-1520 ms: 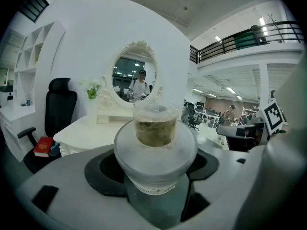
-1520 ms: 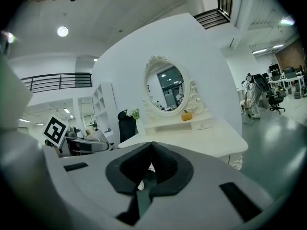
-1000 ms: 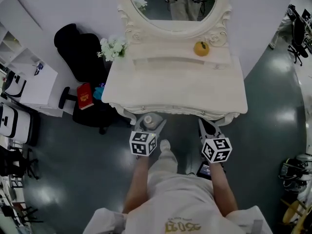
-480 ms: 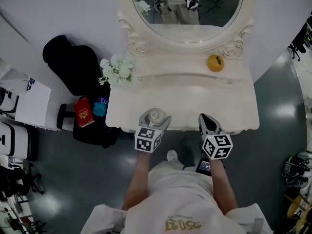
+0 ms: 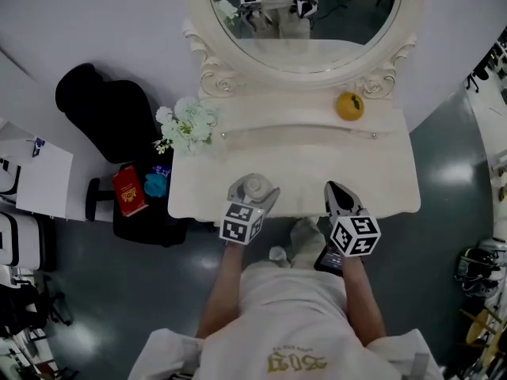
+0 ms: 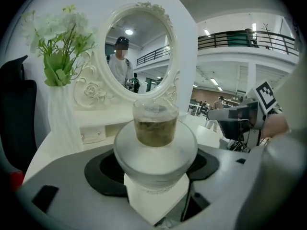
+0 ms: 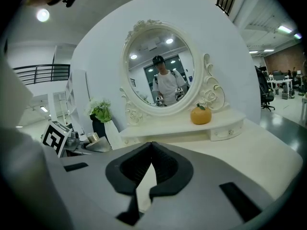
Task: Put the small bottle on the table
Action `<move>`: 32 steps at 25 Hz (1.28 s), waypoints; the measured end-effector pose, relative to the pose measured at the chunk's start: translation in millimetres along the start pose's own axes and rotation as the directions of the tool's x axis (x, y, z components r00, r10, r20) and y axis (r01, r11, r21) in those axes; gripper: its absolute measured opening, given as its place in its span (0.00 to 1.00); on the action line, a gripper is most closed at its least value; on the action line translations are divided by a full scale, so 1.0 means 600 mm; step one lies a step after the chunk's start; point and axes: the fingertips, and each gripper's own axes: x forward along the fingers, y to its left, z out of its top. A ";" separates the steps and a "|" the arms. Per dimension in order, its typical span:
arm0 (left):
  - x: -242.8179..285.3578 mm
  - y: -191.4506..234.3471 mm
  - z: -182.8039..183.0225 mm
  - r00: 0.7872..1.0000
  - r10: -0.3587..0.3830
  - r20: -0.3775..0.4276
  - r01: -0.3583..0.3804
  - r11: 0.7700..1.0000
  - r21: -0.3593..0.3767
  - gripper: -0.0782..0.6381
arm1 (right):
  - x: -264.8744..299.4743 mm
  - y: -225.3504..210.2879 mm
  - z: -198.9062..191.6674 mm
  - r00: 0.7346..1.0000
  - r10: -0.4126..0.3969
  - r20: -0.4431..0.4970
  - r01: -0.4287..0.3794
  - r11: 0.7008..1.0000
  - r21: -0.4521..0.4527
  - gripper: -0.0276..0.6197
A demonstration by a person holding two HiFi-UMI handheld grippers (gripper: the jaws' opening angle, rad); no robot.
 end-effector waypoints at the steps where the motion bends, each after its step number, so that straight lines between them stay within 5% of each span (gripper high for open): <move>1: 0.004 0.004 0.004 1.000 0.002 0.003 -0.002 1.000 -0.003 0.60 | 0.005 -0.003 0.003 1.000 0.002 0.000 -0.002 1.000 -0.002 0.06; 13: 0.061 0.040 0.017 0.999 0.025 -0.022 -0.026 1.000 -0.011 0.60 | 0.069 -0.049 0.002 0.999 0.019 -0.029 -0.019 1.000 0.011 0.06; 32: 0.147 0.080 -0.056 0.990 0.078 -0.118 -0.085 0.995 -0.060 0.60 | 0.124 -0.112 -0.066 0.984 0.036 -0.176 -0.030 0.999 0.034 0.06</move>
